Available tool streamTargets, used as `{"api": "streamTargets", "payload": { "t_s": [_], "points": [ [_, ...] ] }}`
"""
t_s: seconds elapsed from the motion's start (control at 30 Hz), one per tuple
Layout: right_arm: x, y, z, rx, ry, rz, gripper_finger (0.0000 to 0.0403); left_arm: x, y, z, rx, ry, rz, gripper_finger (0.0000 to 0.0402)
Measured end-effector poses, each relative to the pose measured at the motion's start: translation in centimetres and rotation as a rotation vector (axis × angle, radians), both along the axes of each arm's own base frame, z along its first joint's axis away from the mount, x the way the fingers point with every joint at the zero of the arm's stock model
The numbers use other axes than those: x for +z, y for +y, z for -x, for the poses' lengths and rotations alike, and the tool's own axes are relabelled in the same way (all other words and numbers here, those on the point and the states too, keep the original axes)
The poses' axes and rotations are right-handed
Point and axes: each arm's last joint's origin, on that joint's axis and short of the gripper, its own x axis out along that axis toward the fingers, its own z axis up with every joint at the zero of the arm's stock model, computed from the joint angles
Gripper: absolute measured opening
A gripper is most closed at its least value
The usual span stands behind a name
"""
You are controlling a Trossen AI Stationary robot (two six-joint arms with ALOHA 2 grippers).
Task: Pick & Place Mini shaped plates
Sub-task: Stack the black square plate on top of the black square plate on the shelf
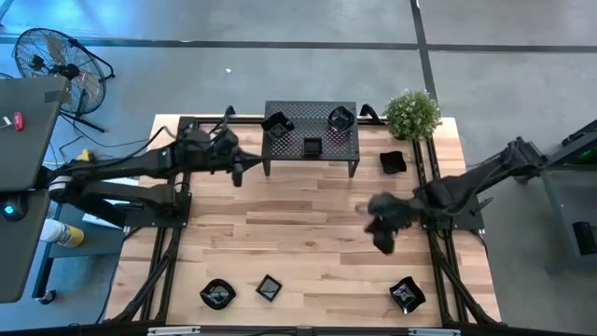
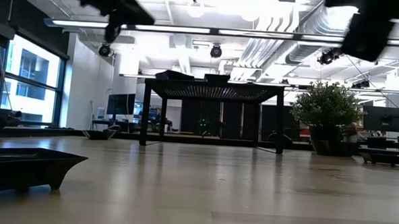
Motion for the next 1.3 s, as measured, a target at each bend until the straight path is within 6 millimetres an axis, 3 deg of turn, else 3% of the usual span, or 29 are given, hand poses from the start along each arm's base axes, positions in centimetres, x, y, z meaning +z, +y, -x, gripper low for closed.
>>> {"api": "streamTargets", "payload": {
  "t_s": [0.23, 0.43, 0.6, 0.77, 0.87, 1.03, 1.3],
  "points": [
    [-2.9, 3.7, 1.5, 0.251, 0.325, -0.058, 0.0063, -3.3, -0.7, 2.8, -0.001, 0.020, 0.000, 0.0001],
    [-4.2, 3.9, 1.9, 0.149, 0.465, -0.030, 0.0120, -4.2, -0.8, 3.2, 0.009, 0.034, 0.039, 0.0001],
    [-4.4, 1.9, 2.2, -0.146, 0.543, 0.025, 0.0153, -4.3, -0.8, 3.2, 0.013, 0.042, 0.045, 0.0001],
    [-4.5, -1.6, 1.4, -0.344, 0.544, 0.132, 0.0168, -4.3, -0.7, 3.2, 0.046, 0.054, 0.029, 0.0001],
    [-5.1, -3.8, 1.0, -0.311, 0.544, 0.220, 0.0168, -4.3, -0.7, 3.2, 0.041, 0.059, 0.010, 0.0001],
    [-8.8, -6.2, 2.3, -0.167, 0.653, 0.177, 0.0152, -4.4, -0.7, 3.3, 0.021, 0.065, 0.016, 0.0001],
    [-12.0, -7.2, 3.6, -0.184, 0.657, 0.166, 0.0126, -4.7, -0.8, 3.3, 0.002, 0.092, 0.034, 0.0001]
  ]
}}
